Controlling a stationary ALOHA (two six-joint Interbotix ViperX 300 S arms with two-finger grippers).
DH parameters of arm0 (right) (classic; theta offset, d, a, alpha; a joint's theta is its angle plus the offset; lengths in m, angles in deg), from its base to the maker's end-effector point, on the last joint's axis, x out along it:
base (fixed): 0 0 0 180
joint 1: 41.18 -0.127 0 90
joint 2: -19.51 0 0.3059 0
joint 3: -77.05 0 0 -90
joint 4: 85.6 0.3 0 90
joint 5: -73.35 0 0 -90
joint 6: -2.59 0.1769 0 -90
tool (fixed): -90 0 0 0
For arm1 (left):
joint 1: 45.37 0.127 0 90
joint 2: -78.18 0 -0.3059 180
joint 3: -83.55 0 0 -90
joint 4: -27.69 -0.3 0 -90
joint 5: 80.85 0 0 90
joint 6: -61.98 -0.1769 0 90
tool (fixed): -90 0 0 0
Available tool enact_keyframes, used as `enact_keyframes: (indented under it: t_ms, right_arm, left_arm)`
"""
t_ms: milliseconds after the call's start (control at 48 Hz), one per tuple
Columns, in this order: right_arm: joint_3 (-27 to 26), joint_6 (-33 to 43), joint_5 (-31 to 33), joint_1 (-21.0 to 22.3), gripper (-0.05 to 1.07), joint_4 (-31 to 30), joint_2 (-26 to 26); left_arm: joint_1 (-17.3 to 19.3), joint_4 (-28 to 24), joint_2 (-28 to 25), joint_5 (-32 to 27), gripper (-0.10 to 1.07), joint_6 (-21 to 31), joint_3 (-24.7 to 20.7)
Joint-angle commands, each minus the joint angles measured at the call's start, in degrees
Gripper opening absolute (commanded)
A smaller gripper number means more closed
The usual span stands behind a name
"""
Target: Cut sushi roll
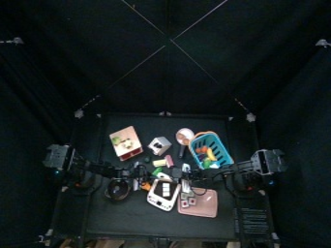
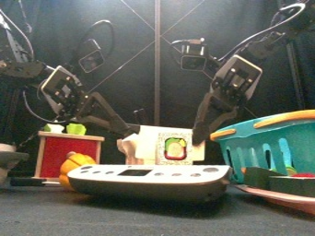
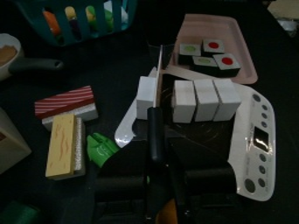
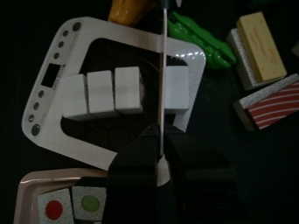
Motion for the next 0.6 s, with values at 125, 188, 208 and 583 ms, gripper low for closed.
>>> enact_keyframes:
  t_ms: [125,188,208,583]
  right_arm:
    - [-1.93,-0.18,-0.88,-0.26,0.41,-2.2,-6.15]
    - [-1.93,-0.18,-1.05,-0.26,0.41,-2.46,-6.68]
    - [-1.93,-0.18,-1.05,-0.26,0.41,-2.55,-6.86]
    - [-1.76,-0.18,-1.05,-2.11,0.41,-2.64,-6.77]
  left_arm:
    - [0.18,-0.18,5.71,0.26,0.39,-0.09,-0.88]
    - [0.09,-0.88,6.94,0.26,0.39,-0.09,-0.53]
    - [0.0,-1.05,7.21,0.26,0.39,0.0,-0.44]
    - [-3.87,-0.53,7.12,0.26,0.39,0.44,0.88]
